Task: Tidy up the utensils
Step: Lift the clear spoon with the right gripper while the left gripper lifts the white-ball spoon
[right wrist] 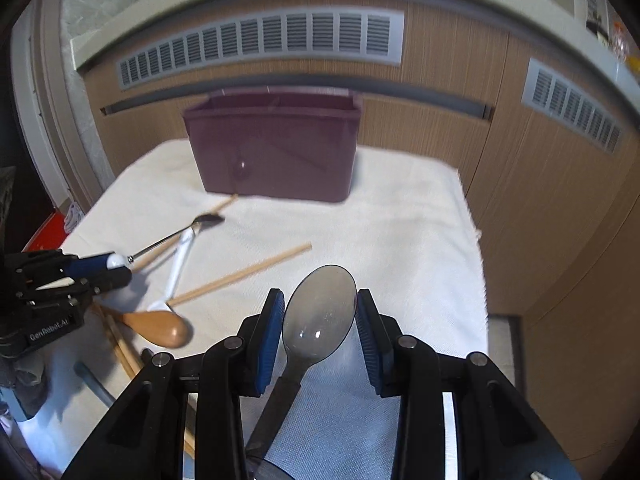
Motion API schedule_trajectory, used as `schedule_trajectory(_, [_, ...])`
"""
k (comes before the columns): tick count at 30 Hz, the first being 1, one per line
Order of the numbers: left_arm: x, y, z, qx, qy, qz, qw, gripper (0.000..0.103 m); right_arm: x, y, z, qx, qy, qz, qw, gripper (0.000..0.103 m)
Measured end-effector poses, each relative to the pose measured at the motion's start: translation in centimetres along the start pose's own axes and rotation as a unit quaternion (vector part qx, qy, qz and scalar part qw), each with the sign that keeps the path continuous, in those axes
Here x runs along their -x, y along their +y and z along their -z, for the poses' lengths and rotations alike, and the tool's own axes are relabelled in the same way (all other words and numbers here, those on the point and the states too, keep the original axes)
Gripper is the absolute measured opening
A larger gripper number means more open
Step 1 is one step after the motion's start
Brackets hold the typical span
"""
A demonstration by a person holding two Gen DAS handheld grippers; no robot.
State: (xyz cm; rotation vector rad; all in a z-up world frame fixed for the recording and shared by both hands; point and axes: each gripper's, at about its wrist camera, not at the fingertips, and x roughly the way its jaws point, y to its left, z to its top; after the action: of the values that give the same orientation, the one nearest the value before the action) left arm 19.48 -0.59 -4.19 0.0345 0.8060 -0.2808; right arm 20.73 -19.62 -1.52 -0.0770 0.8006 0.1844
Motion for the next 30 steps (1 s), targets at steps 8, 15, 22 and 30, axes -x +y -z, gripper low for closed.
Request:
schedule_trajectory(8, [5.5, -0.3, -3.0, 0.006, -0.109, -0.002, 0.9940, 0.022, 3.7, 0.4, -1.5, 0.006, -0.057, 0.002, 0.998, 0.032])
schedule_trajectory(15, [7.8, -0.7, -4.4, 0.008, -0.136, 0.002, 0.9907, 0.022, 6.2, 0.7, -2.2, 0.015, -0.083, 0.007, 0.996, 0.027])
schedule_trajectory(22, [10.5, -1.2, -4.6, 0.000, -0.160, -0.003, 0.9870, 0.022, 7.4, 0.4, -2.7, 0.018, -0.093, -0.013, 0.995, 0.022])
schedule_trajectory(30, [10.9, -0.8, -3.8, 0.007, -0.158, -0.003, 0.9874, 0.022, 0.3, -0.2, -1.1, 0.001, 0.014, 0.017, 1.000, 0.064])
